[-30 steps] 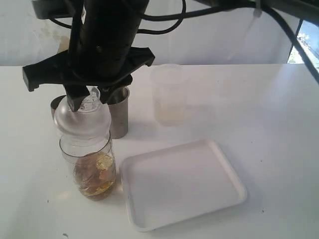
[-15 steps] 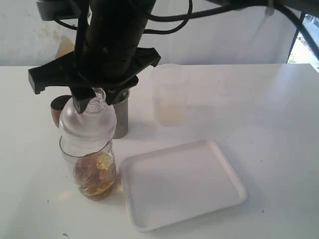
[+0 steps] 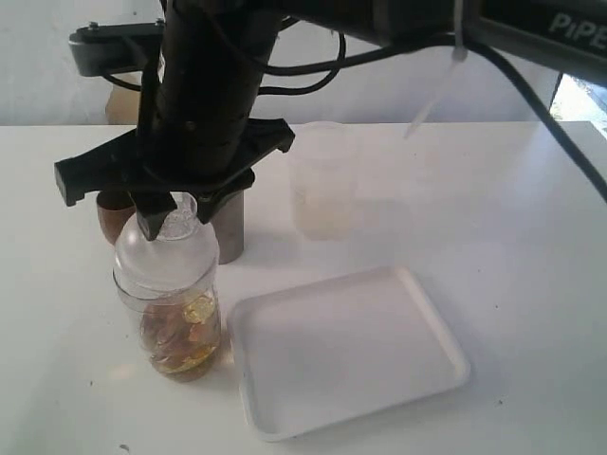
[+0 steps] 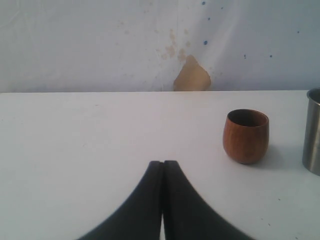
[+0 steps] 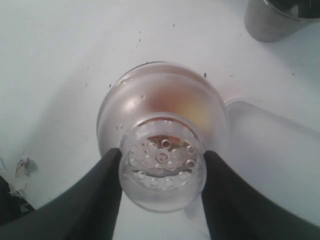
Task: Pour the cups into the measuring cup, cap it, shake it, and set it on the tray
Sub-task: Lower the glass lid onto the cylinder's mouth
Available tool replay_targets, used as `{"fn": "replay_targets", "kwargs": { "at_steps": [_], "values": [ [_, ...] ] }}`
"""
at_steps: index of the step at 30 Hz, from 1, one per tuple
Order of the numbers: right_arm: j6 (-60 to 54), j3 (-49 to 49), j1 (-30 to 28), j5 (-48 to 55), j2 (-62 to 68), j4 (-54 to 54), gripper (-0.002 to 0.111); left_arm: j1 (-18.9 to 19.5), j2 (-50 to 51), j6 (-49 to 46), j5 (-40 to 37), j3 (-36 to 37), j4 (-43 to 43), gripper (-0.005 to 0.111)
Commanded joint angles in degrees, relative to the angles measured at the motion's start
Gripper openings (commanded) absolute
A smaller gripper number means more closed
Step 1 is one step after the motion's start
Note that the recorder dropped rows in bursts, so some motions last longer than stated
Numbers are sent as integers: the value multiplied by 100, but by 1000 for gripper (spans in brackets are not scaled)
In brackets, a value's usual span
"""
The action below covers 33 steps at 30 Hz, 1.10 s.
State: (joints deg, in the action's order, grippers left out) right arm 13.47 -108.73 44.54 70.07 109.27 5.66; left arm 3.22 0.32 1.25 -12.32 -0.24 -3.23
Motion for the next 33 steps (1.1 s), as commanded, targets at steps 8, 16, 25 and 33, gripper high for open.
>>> {"fn": "replay_targets", "kwargs": {
  "at_steps": [8,16,25,33],
  "values": [
    [21,20,4,-10,33,-6,0,-35,-32,0,61,24,-23,0],
    [21,20,4,-29,46,90,0,-35,-32,0,61,24,-23,0],
    [-52,20,4,-17,227,135,0,-35,-32,0,61,24,-23,0],
    [-124,20,4,-10,227,135,29,-35,-32,0,61,24,-23,0]
  ]
}}
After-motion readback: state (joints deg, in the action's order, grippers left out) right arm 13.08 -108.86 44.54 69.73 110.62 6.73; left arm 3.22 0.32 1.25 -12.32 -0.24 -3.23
